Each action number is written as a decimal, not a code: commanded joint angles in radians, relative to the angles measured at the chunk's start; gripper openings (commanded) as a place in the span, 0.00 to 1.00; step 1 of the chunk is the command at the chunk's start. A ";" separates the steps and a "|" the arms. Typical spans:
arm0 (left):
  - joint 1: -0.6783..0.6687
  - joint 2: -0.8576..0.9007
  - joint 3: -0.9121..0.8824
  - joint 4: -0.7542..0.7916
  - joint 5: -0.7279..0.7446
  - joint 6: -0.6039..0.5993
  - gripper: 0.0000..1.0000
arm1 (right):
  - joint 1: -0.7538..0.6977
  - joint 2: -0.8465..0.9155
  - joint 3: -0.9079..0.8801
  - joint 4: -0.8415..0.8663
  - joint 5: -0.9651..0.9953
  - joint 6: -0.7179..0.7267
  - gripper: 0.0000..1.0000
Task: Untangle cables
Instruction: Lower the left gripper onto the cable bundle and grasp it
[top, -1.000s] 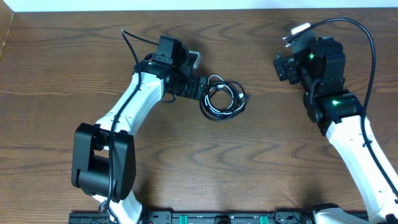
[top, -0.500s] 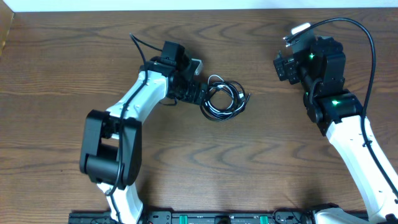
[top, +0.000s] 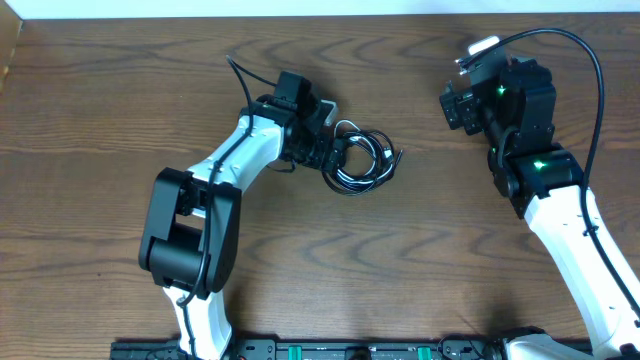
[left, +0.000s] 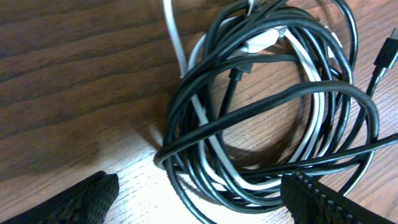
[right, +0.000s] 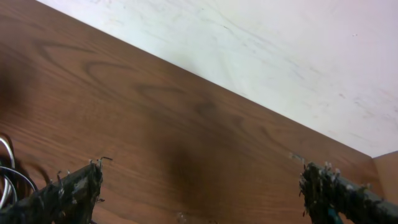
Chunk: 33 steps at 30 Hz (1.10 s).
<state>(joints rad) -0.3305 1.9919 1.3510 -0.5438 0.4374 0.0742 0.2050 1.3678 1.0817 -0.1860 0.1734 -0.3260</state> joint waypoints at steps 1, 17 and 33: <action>-0.018 0.015 0.015 0.003 -0.047 -0.024 0.89 | 0.008 0.007 0.019 0.002 0.008 -0.013 0.99; -0.061 0.079 0.014 0.008 -0.113 -0.050 0.88 | 0.008 0.006 0.019 0.002 0.008 -0.020 0.99; -0.070 0.101 0.019 0.002 -0.120 -0.050 0.08 | 0.008 0.006 0.019 0.002 0.008 -0.020 0.99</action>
<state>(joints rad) -0.3950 2.0609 1.3708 -0.5259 0.3340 0.0257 0.2050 1.3678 1.0817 -0.1860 0.1734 -0.3336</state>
